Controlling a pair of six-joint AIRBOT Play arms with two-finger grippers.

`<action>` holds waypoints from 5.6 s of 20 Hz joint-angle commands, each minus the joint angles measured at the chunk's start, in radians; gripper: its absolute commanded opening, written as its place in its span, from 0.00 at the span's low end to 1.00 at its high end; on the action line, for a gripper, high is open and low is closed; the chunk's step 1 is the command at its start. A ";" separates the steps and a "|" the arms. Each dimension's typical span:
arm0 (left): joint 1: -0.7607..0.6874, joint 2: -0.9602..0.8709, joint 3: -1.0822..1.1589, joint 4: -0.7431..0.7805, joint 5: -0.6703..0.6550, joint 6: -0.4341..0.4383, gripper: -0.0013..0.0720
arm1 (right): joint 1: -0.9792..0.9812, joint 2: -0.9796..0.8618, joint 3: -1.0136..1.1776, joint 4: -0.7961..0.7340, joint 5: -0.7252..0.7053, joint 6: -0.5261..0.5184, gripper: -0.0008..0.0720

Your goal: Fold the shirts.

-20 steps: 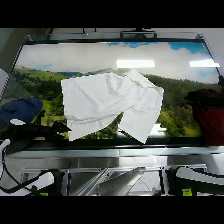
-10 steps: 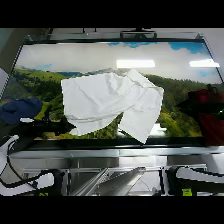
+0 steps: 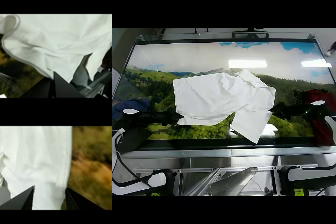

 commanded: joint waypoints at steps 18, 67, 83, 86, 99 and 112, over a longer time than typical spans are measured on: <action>0.396 0.366 0.743 -0.846 -0.445 0.089 0.05 | -0.283 0.851 0.479 0.472 0.120 -0.136 0.04; -0.111 -0.878 1.246 0.013 0.103 0.198 0.04 | 0.048 -0.451 0.697 0.239 -0.227 -0.200 0.03; 0.052 -0.610 0.945 0.241 -0.296 -0.084 0.47 | -0.109 -0.117 0.649 -0.082 0.235 0.043 0.35; 0.050 -0.563 0.718 0.244 -0.255 -0.069 0.47 | -0.126 0.017 0.525 -0.180 0.238 0.105 0.29; -0.132 -0.527 0.632 0.229 -0.319 -0.082 0.02 | -0.182 0.331 -0.135 -0.195 0.066 0.160 0.55; -0.134 -0.453 0.593 0.286 -0.251 -0.100 0.02 | 0.093 0.198 -0.287 -0.008 -0.128 0.062 0.25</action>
